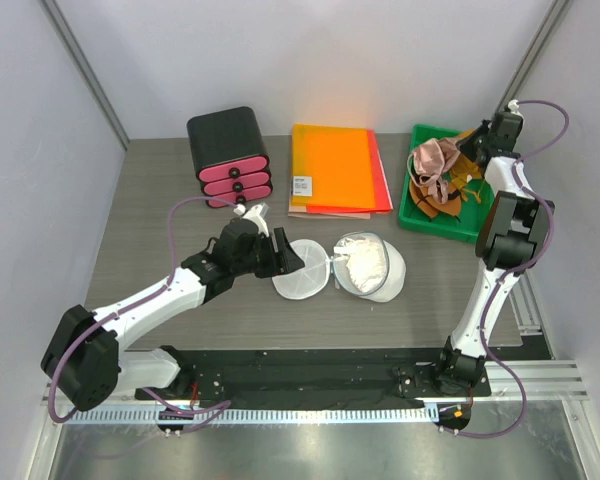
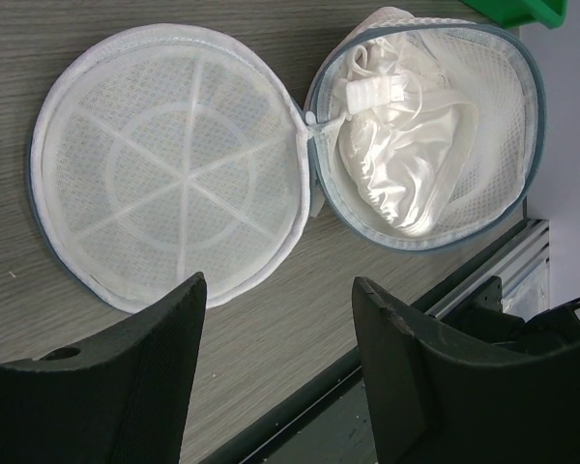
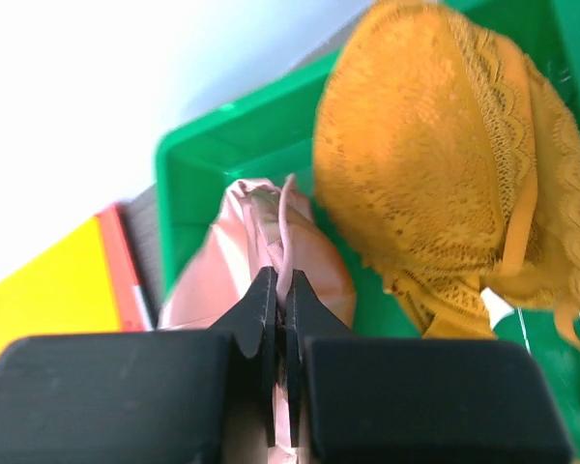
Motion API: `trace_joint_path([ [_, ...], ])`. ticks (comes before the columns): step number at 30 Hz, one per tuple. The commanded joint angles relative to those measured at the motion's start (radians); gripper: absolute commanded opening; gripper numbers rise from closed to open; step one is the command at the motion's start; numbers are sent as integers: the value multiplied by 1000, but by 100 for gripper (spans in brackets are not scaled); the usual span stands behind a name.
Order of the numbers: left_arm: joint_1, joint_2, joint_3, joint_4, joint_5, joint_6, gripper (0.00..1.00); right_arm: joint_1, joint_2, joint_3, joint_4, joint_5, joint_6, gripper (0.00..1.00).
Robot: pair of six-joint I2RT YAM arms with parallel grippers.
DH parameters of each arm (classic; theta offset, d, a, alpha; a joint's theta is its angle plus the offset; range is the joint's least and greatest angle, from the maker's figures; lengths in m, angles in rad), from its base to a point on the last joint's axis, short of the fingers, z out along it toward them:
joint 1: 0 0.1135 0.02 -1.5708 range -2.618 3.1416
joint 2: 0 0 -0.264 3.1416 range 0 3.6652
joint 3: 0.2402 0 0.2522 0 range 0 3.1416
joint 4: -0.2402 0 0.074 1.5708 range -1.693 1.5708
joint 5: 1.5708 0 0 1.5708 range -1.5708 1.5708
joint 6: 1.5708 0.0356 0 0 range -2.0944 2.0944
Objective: Place the bra in the laundry bag and zip it closed
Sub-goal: Pick up the bra from the bin.
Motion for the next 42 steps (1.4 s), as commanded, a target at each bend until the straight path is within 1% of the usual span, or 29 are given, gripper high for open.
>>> trace_joint_path([
  [1, -4, -16, 34, 45, 24, 10, 63, 16, -209, 29, -46, 100, -18, 1],
  [5, -6, -27, 32, 45, 30, 4, 62, 34, -296, 95, -178, 182, -35, 1],
  [6, -6, -27, 36, 44, 42, 2, 63, 50, -316, 106, -197, 230, -39, 1],
  [7, -6, -27, 39, 44, 51, -1, 63, 57, -333, 125, -215, 246, -48, 1],
  [9, -6, -28, 45, 47, 83, -11, 63, 83, -376, 159, -305, 335, -76, 1],
  [10, -6, -39, 43, 44, 89, -14, 62, 90, -390, 187, -338, 355, -78, 1],
  [11, -6, -46, 40, 45, 91, -24, 63, 94, -431, 192, -379, 369, -78, 1],
  [13, -6, -72, 37, 32, 88, -25, 63, 123, -482, 182, -405, 415, -85, 1],
  [15, -6, -92, 40, 12, 74, -27, 63, 157, -552, 170, -427, 452, -119, 1],
  [16, -6, -103, 43, -14, 47, -30, 64, 197, -571, 173, -441, 494, -131, 1],
  [19, -4, -139, 69, -92, -22, -50, 66, 286, -640, 185, -503, 557, -180, 1],
  [21, -1, -162, 92, -131, -50, -53, 67, 330, -698, 178, -520, 568, -187, 1],
  [24, 13, -208, 120, -233, -125, -54, 68, 398, -757, 163, -536, 539, -182, 1],
  [25, 16, -223, 126, -257, -153, -62, 68, 407, -792, 158, -536, 504, -162, 1],
  [26, 26, -265, 138, -283, -239, -70, 69, 431, -804, 153, -540, 417, -151, 1],
  [27, 31, -286, 146, -338, -286, -92, 70, 448, -826, 150, -556, 391, -141, 1],
  [28, 37, -313, 157, -364, -377, -99, 70, 486, -833, 147, -559, 314, -121, 1],
  [30, 39, -394, 164, -395, -433, -94, 71, 528, -855, 118, -557, 256, -98, 1],
  [31, 40, -418, 174, -403, -470, -76, 71, 578, -870, 104, -556, 207, -82, 1],
  [32, 40, -463, 181, -433, -489, -70, 71, 603, -875, 83, -554, 164, -73, 1],
  [34, 42, -502, 212, -468, -530, -65, 70, 671, -890, 49, -528, 134, -52, 1],
  [35, 42, -526, 223, -485, -568, -64, 70, 747, -890, 16, -518, 120, -44, 1],
  [36, 42, -566, 232, -523, -587, -65, 70, 784, -890, 2, -495, 119, -42, 1],
  [37, 42, -592, 249, -542, -605, -67, 70, 822, -887, -12, -484, 123, -36, 1],
  [38, 42, -617, 255, -570, -642, -68, 70, 906, -877, -37, -467, 128, -30, 1],
  [39, 42, -666, 261, -585, -659, -71, 70, 942, -867, -48, -433, 133, -29, 1],
  [41, 42, -714, 278, -620, -690, -80, 69, 1016, -840, -71, -400, 148, -23, 1],
  [42, 42, -741, 281, -628, -711, -80, 69, 1080, -831, -80, -361, 149, -18, 1],
])
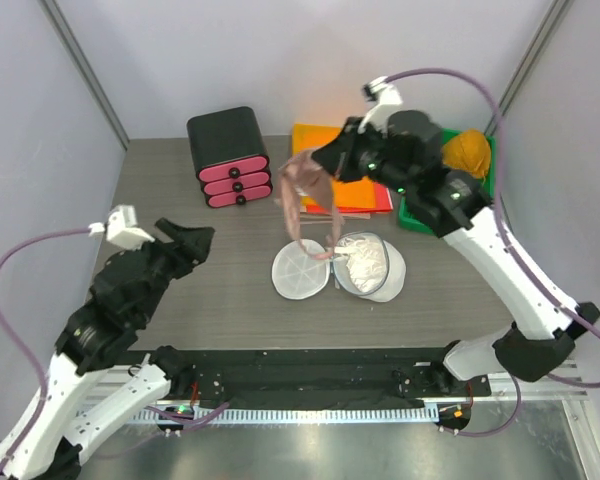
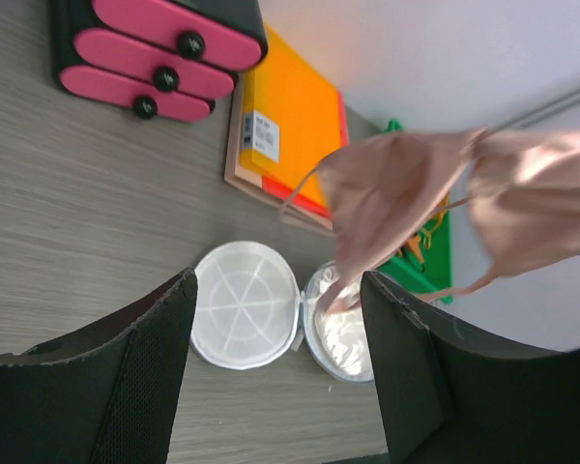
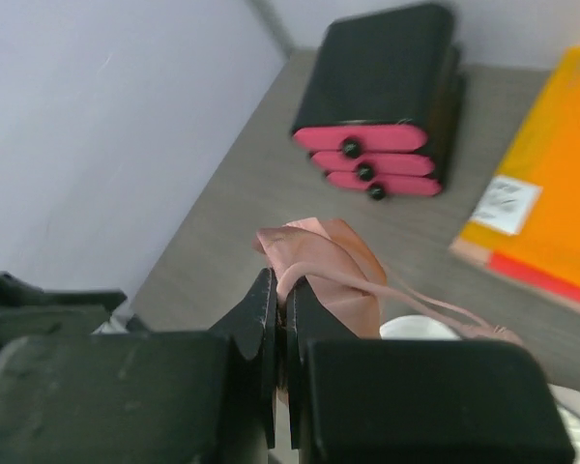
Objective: Place the bra in the laundry bag and zip it closed
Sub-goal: Pick up the bra from the bin, then place the bra at the center of the board.
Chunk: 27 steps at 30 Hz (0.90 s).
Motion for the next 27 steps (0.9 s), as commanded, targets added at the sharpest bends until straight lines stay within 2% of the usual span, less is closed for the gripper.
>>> trace_joint_path([
  [1, 4, -133, 55, -112, -152, -1, 68, 172, 49, -38, 161, -30, 37, 1],
  [7, 4, -231, 116, -207, -239, 3, 68, 341, 157, -56, 301, -76, 123, 1],
  [14, 4, -161, 130, -284, -215, -15, 68, 341, 275, -243, 457, -96, 217, 1],
  [17, 4, -85, 110, -301, -186, -34, 60, 337, 348, -277, 520, -96, 215, 1],
  [22, 4, -4, 26, -249, -160, -58, 59, 296, 460, -274, 516, -88, 142, 1],
  [27, 4, 58, -110, -166, -134, -98, 58, 249, 503, -222, 412, -53, 32, 1],
])
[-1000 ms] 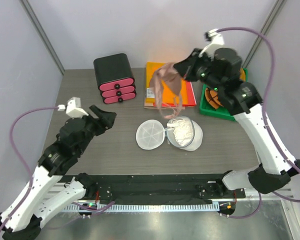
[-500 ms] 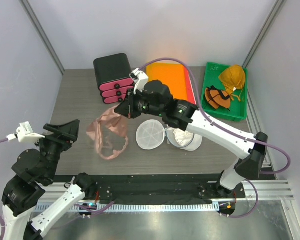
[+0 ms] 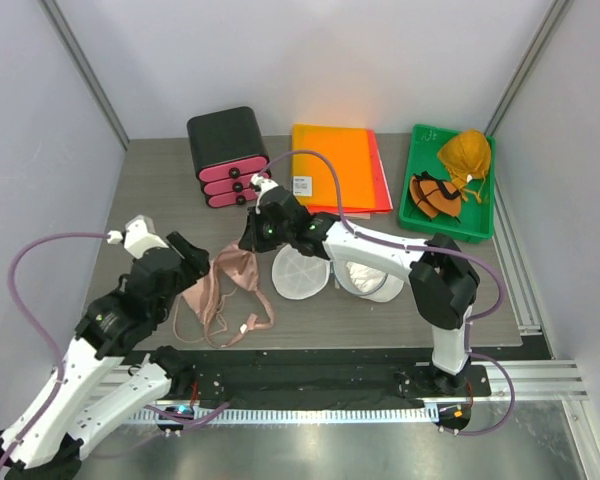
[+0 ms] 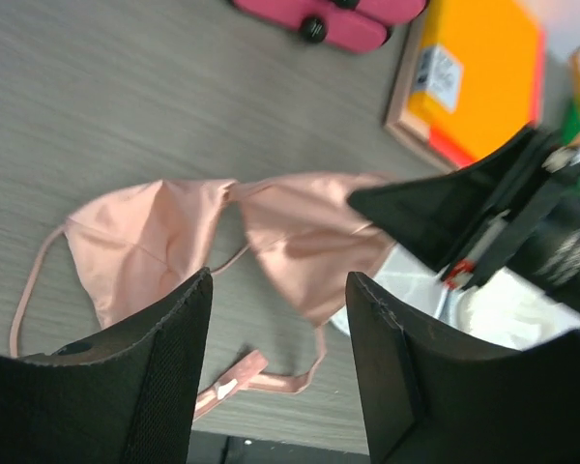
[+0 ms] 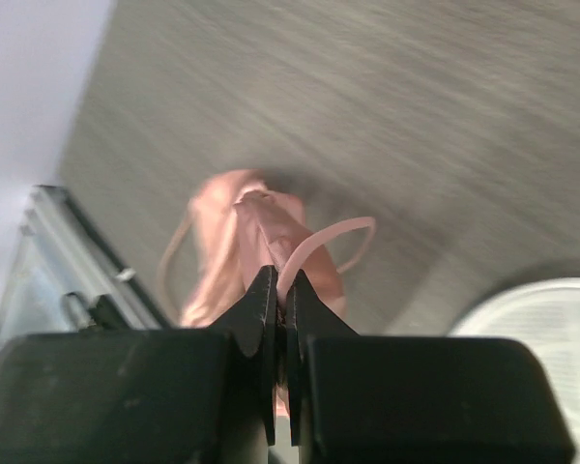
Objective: Place the bra in the laundry bag and zip it closed
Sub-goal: Place the bra at the center of the board.
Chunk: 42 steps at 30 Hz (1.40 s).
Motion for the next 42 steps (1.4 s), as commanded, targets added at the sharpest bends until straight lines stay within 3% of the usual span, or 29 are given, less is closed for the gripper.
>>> trace_joint_path([
  [1, 3, 36, -86, 130, 30, -48, 57, -33, -8, 76, -24, 47, -129, 1],
  [9, 104, 177, -172, 241, 141, -56, 45, -33, -3, 164, -159, 76, -208, 2],
  [14, 254, 273, -256, 408, 355, -59, 41, -15, 43, 199, -171, 85, -200, 6],
  [17, 323, 381, -277, 478, 475, -59, 30, -9, 58, 216, -191, 102, -200, 8],
  [25, 343, 525, -317, 575, 356, -99, 20, 2, 54, 219, -202, 167, -194, 8],
  [34, 365, 810, -301, 819, 417, -84, 16, 19, 70, 240, -194, 161, -67, 8],
  [38, 366, 809, -301, 841, 448, -87, 17, 20, 106, 248, -179, 158, 35, 9],
  [42, 365, 709, -343, 824, 484, -98, 20, 22, 149, 290, -231, 193, 78, 8],
])
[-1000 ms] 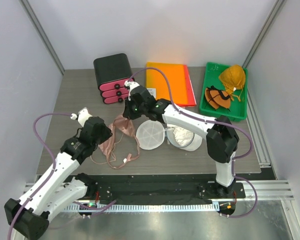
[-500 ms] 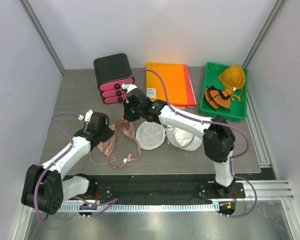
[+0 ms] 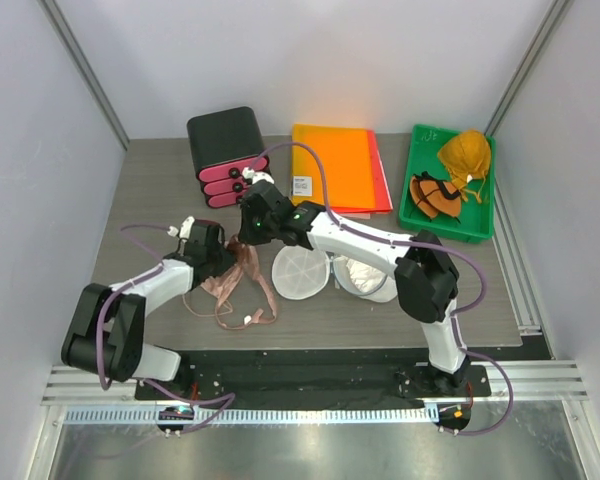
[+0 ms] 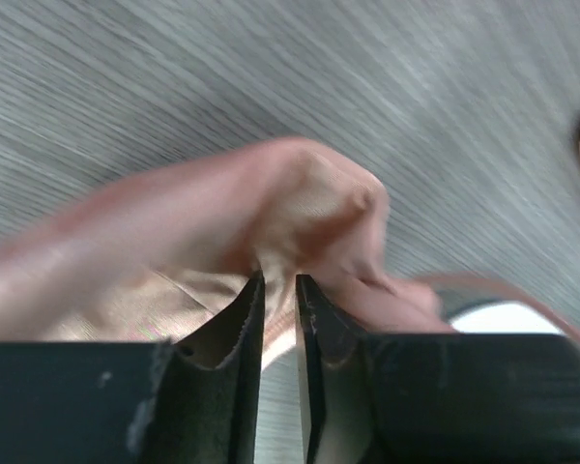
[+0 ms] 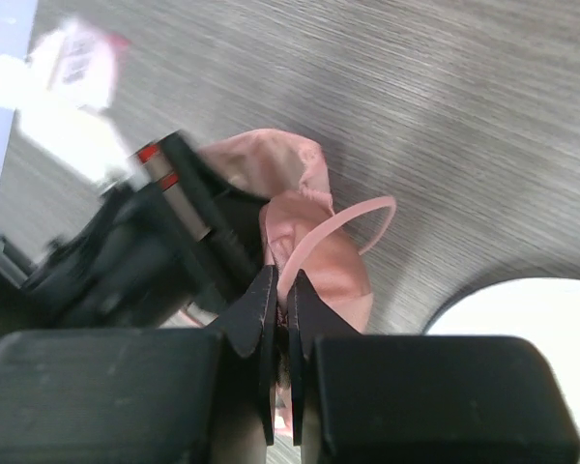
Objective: Place the bra in the laundry bag and zip it closed
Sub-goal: Place the bra at the center of the board.
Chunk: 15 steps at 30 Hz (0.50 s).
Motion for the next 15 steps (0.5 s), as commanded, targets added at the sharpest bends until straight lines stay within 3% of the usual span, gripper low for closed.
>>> trace_joint_path([
  [1, 6, -139, -37, 18, 47, -9, 22, 8, 36, 61, -6, 51, 94, 8],
  [10, 4, -481, -109, -182, 25, -19, 47, 13, 26, 55, -37, 144, 85, 9],
  [14, 1, -532, -110, -62, 331, 112, 64, 11, 20, 55, -43, 153, 110, 9],
  [15, -16, -544, -117, -51, 340, 126, 66, 11, 20, 58, -47, 153, 113, 9],
])
